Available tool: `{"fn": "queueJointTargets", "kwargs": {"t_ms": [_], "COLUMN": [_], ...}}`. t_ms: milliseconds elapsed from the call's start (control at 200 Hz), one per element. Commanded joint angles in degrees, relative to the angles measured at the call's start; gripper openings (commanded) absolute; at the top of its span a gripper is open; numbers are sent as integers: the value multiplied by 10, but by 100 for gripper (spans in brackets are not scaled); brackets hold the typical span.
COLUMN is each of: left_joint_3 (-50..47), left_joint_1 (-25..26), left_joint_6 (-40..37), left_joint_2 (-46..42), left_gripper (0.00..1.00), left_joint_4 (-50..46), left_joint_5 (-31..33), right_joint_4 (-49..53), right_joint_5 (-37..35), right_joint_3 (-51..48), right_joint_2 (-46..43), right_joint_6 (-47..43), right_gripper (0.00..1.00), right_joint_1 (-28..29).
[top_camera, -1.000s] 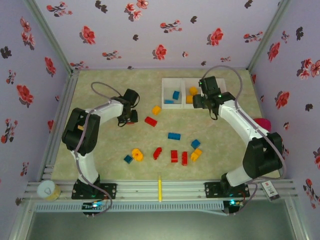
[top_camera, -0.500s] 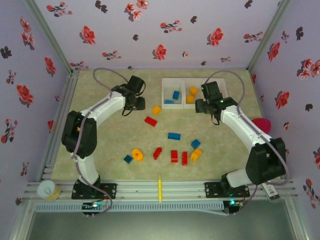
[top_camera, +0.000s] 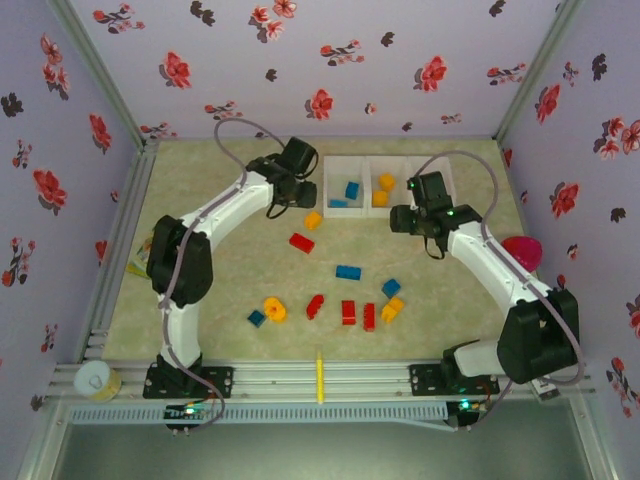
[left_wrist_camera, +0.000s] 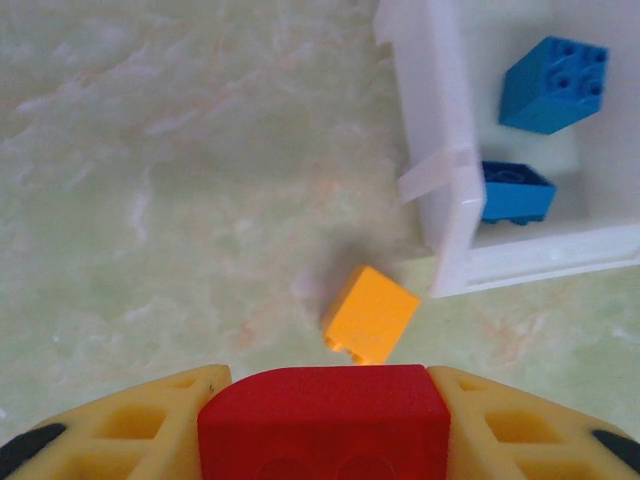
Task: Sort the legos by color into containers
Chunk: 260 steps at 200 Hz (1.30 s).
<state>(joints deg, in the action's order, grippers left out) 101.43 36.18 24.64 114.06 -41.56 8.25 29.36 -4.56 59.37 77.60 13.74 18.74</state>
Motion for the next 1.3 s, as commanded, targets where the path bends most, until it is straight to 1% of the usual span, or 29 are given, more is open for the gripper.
{"fn": "queueJointTargets", "kwargs": {"t_ms": [0, 95, 145, 385, 500, 605, 705, 785, 875, 1015, 1185, 1295], "left_joint_3": [51, 80, 93, 165, 171, 173, 188, 204, 218, 253, 313, 319], "left_joint_1": [14, 22, 25, 39, 47, 56, 66, 71, 74, 76, 79, 80], "left_joint_6": [-16, -12, -10, -6, -6, -4, -1, 5, 19, 56, 90, 121], "left_joint_2": [19, 34, 41, 83, 94, 105, 121, 138, 152, 173, 207, 220], "left_gripper": [35, 35, 35, 35, 35, 35, 35, 35, 35, 35, 35, 35], "left_joint_4": [-19, -21, -20, -22, 0, 30, 49, 61, 80, 107, 131, 175], "left_joint_5": [-11, -18, -21, -38, -57, -82, -101, -114, -134, -162, -183, -199], "right_joint_4": [-33, -81, -92, -103, -99, -95, -94, -95, -124, -166, -177, -206], "right_joint_5": [40, 88, 97, 94, 83, 75, 91, 110, 136, 135, 136, 140], "right_joint_3": [-13, -32, -35, -35, -40, -47, -51, -54, -75, -100, -95, -100], "right_joint_2": [-13, -15, -11, -8, -17, -29, -37, -40, -49, -60, -59, -62], "right_joint_6": [23, 44, 54, 61, 64, 71, 70, 60, 67, 79, 90, 100], "right_gripper": [62, 62, 62, 62, 62, 62, 62, 62, 62, 63, 63, 64], "right_joint_1": [-5, -5, -5, -7, -13, -36, -61, -64, -64, -66, -76, -78]}}
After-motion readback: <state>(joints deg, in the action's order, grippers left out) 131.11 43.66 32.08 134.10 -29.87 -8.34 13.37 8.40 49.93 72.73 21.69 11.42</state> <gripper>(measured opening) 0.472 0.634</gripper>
